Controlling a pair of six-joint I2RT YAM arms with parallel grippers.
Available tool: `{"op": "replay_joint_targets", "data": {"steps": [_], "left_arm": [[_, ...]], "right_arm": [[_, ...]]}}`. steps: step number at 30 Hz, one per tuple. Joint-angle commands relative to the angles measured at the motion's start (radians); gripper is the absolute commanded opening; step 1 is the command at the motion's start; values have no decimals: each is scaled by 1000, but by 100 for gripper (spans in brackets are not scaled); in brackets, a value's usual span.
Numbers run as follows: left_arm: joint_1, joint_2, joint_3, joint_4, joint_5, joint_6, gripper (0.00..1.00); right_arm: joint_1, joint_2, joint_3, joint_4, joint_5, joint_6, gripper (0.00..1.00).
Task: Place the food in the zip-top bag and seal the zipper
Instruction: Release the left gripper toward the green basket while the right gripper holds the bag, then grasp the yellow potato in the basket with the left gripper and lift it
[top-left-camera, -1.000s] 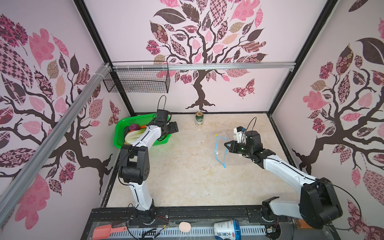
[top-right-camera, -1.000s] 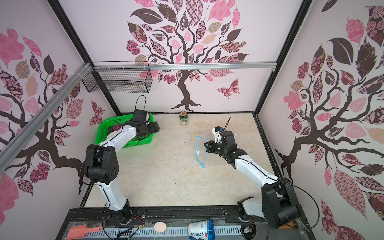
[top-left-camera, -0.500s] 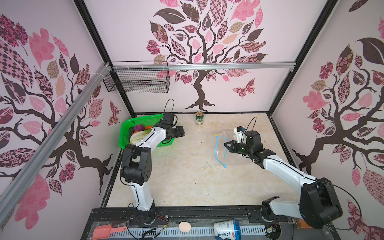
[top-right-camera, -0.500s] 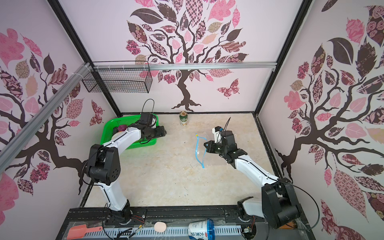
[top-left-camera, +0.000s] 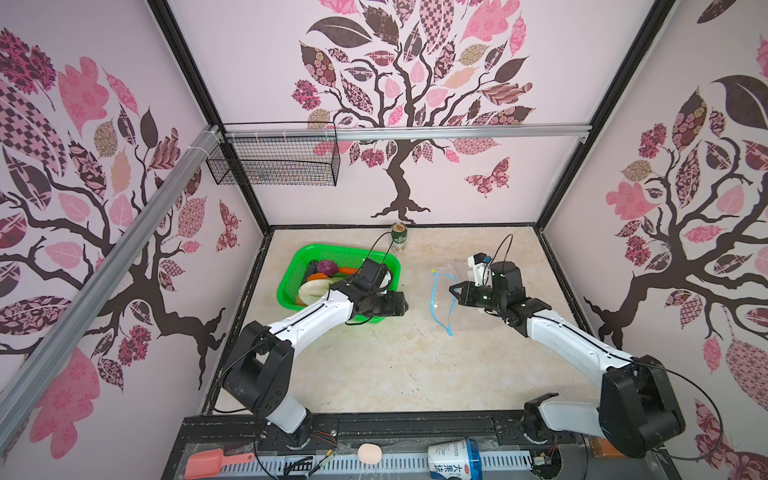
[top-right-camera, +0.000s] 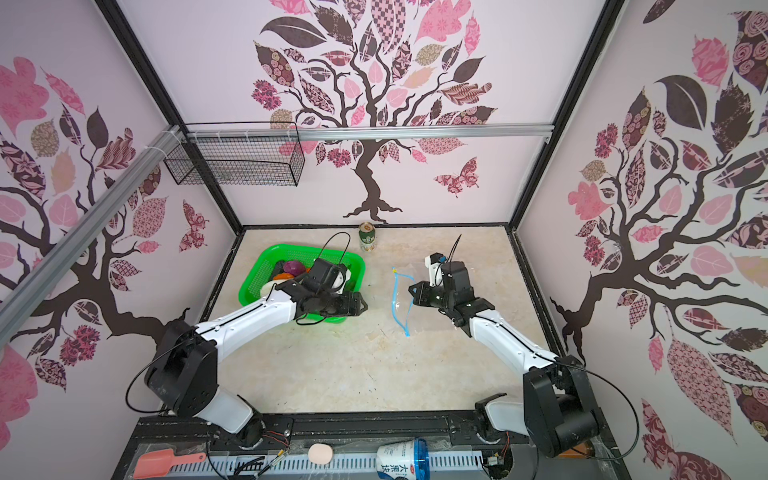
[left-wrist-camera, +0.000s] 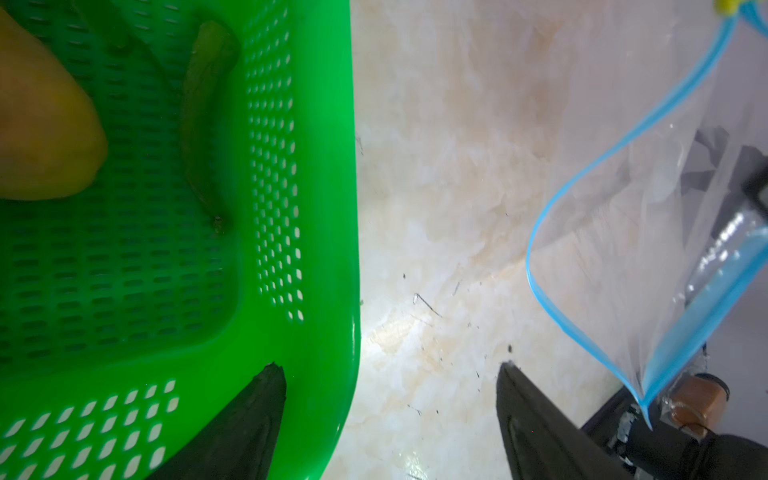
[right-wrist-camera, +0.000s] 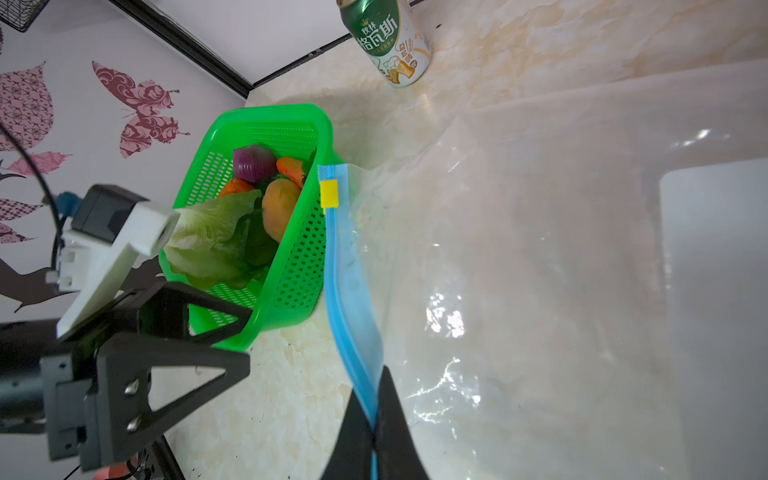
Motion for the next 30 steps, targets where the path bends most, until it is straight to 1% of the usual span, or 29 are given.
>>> {"op": "replay_joint_targets", "data": {"steps": [1,3,6,10,14,18,23,28,30], "left_arm": [[-14,-88,-85,-26,-3,-66,82],[-14,-147,-108,-48,-32,-72,82],[-7,-215,-84,-76,-114,-68,83],[39,-221,-2,-69,-155,-31,83],[137,-159,85,-21,-177,-5,83],[198,-68,163,12,-223,37,83],[218,80,274,-53,-246,104,83],[218,194,327,-100,-244,126,78],[218,228,331,-109,-251,126,78]], "right_arm": [[-6,-21,10,-15,22,-13,0],[-7,-21,10,-15,26,-14,0],[-7,-19,11,-15,27,-14,0],[-7,-15,12,-15,23,-14,0],[-7,-22,10,-17,25,-17,0],[-7,-31,8,-20,29,-19,0],[-7,-35,5,-17,39,-23,0],[-7,-33,4,-13,36,-21,0],[-7,-32,4,-13,36,-22,0]]}}
